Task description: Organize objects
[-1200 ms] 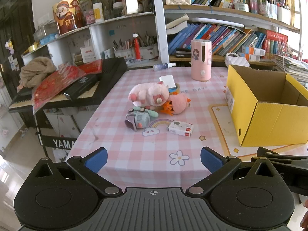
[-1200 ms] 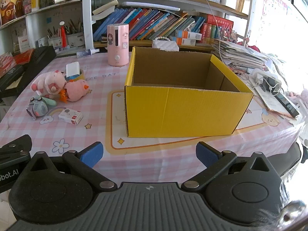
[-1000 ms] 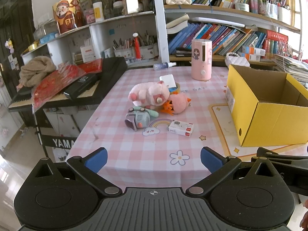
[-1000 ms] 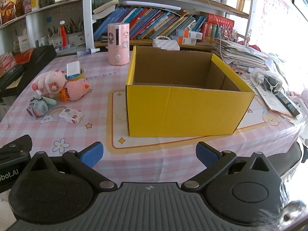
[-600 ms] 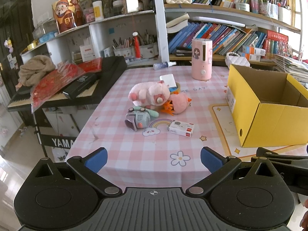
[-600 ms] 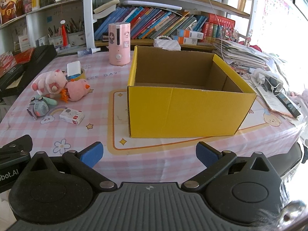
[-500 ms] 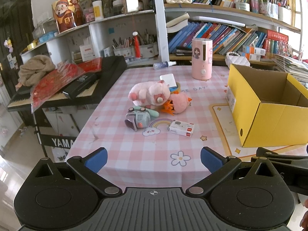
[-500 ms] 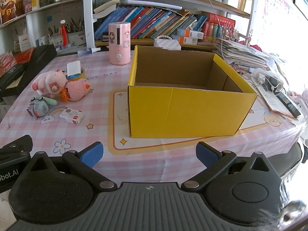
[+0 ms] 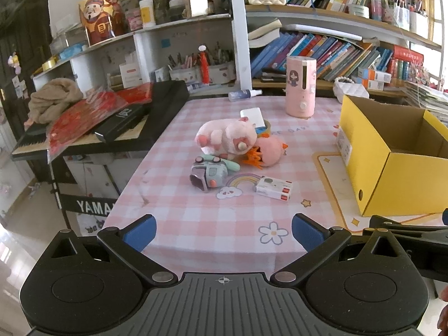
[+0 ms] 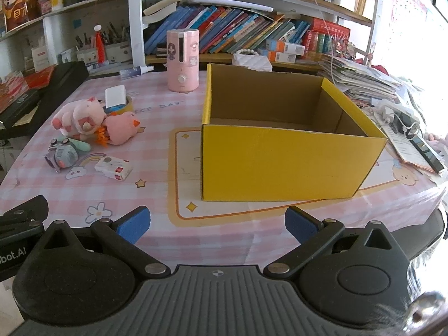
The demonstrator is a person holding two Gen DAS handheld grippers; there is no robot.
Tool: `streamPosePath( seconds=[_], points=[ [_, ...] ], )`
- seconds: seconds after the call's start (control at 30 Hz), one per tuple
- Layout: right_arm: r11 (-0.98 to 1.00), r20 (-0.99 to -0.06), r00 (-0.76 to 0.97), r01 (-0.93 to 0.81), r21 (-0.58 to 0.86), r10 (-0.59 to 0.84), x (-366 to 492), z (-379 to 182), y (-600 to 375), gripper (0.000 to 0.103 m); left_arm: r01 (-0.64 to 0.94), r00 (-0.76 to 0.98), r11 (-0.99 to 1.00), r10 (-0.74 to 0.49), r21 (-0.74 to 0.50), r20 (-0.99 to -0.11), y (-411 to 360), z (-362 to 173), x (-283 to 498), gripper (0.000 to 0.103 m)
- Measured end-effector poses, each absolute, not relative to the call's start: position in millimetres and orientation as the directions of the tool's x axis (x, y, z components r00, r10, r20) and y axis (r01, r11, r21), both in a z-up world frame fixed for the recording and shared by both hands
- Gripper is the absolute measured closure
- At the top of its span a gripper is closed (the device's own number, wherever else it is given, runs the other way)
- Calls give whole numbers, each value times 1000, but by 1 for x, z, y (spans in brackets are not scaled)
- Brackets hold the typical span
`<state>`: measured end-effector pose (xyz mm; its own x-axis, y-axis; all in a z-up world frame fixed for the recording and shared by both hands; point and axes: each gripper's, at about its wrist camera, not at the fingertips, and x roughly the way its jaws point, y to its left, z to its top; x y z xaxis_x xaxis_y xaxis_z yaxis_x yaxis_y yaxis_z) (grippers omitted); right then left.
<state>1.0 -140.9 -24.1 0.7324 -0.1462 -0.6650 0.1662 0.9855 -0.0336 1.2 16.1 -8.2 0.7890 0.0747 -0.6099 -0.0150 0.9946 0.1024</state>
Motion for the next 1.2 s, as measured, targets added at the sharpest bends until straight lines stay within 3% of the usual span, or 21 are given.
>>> streamPosePath(
  seconds=[0.67,1.03,1.2],
  points=[
    [999,-678,735,10,42,21,31,-25,-110,4,-86,774,996,78,18,-628,60,-8,20,0],
    [989,-669,734,-149,7,115,68,-36,-88,31,-57,768,998,35,-14,-639,70,-10,50,0],
    [976,-694,701,-219,13,166,97,-47,-83,36,-68,749,998,54,4,-660,69,-17,78,0]
  ],
)
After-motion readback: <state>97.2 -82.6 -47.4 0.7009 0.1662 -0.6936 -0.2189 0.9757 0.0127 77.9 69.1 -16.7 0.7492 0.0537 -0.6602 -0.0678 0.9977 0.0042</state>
